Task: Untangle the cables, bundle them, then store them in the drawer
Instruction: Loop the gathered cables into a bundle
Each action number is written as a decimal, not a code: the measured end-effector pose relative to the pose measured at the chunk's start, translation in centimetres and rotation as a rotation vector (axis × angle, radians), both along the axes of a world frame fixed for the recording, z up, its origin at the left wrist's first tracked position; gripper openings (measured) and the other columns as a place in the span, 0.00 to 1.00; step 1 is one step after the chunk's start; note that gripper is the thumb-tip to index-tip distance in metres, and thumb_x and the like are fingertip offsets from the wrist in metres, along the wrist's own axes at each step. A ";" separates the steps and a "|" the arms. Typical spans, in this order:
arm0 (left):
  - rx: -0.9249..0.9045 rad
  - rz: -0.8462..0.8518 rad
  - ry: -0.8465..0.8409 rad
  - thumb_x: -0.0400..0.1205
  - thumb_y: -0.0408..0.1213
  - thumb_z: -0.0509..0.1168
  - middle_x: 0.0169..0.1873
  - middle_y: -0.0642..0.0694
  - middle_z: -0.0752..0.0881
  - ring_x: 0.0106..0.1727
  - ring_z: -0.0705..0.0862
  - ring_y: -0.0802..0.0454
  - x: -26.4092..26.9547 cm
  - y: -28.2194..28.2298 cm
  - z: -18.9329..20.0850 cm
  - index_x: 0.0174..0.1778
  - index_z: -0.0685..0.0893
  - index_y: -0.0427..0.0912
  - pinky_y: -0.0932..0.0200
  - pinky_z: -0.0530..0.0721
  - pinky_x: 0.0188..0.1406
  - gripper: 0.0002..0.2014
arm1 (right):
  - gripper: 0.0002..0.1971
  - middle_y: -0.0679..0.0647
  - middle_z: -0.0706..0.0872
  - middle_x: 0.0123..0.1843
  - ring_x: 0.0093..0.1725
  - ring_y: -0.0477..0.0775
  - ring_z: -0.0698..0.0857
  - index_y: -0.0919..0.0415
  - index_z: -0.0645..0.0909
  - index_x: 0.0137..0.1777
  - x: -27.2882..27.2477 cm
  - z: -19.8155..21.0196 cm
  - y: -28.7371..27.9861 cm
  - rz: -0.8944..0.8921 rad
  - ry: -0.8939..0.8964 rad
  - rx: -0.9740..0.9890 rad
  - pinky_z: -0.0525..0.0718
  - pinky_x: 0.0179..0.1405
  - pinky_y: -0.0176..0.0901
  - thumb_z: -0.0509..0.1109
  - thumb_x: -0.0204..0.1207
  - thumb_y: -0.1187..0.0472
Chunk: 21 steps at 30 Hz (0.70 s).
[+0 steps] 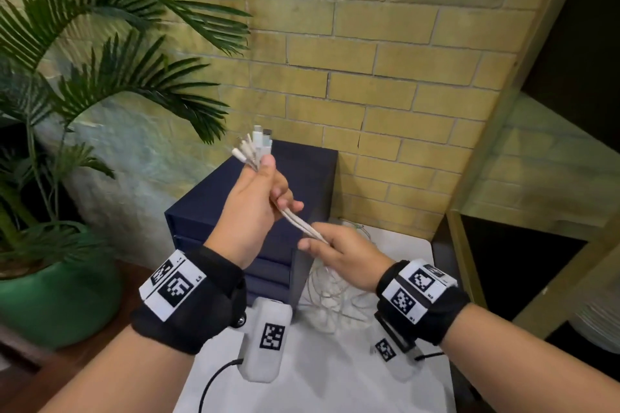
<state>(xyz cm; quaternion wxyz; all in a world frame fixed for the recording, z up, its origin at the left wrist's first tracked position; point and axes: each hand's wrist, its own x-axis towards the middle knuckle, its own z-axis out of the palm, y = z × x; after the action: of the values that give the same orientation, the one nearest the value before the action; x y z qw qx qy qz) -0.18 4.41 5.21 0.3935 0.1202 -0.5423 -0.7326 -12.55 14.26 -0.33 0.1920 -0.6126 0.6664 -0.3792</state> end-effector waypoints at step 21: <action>0.068 0.019 -0.803 0.71 0.70 0.62 0.36 0.46 0.86 0.28 0.73 0.52 1.2 -2.1 -6.3 0.51 0.82 0.40 0.54 0.80 0.38 0.33 | 0.27 0.50 0.61 0.19 0.19 0.50 0.62 0.55 0.61 0.22 -5.4 7.7 2.4 -0.333 -0.265 -0.208 0.68 0.27 0.39 0.62 0.77 0.41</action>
<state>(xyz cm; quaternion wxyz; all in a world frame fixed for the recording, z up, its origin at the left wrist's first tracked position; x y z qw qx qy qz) 0.99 2.32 -1.07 0.1527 0.4146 -0.6273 -0.6413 -18.00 16.66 7.38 0.1485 -0.4555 0.6845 -0.5495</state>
